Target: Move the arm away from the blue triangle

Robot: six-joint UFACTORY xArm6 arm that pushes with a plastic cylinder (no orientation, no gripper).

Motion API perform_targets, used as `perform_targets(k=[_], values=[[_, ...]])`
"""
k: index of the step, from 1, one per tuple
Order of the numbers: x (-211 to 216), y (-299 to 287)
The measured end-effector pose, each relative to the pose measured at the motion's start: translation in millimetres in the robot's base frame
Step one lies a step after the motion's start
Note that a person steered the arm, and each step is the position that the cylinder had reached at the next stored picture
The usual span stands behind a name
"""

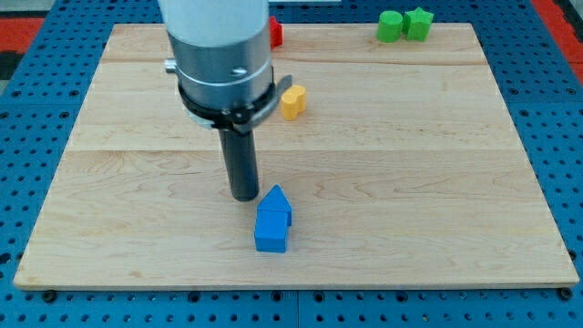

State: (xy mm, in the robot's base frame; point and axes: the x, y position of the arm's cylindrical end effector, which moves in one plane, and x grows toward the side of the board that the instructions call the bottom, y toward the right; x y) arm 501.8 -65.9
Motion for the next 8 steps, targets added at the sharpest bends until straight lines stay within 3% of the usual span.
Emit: perform_targets(k=[3,4,7,8], values=[[-72.5,-89.1],[-83.8,-78.1],[-78.4,80.5],[-77.0,106.1]])
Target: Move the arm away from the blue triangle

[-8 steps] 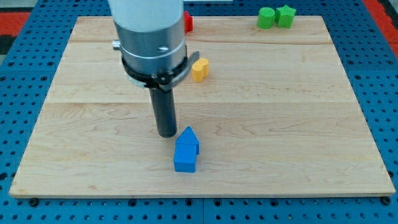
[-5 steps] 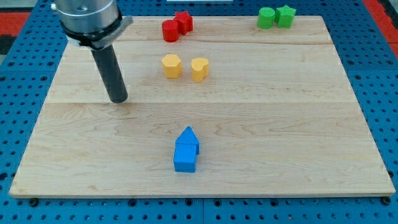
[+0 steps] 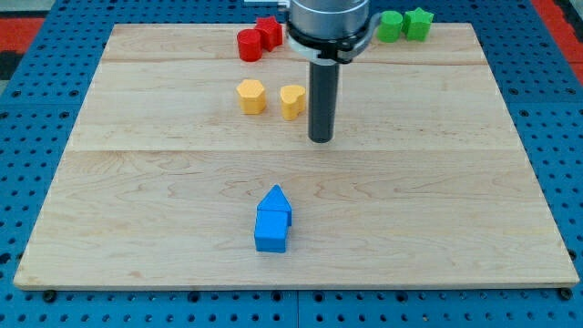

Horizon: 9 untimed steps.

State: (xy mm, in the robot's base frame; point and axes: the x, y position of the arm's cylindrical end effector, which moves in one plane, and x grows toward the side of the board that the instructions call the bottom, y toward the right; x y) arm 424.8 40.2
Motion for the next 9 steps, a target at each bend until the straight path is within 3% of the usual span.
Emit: perform_targets(k=[1,4,7,9], values=[[2.0,26.9],[-52.9,146.7],[-90.8,305.4],[-106.2,305.3]])
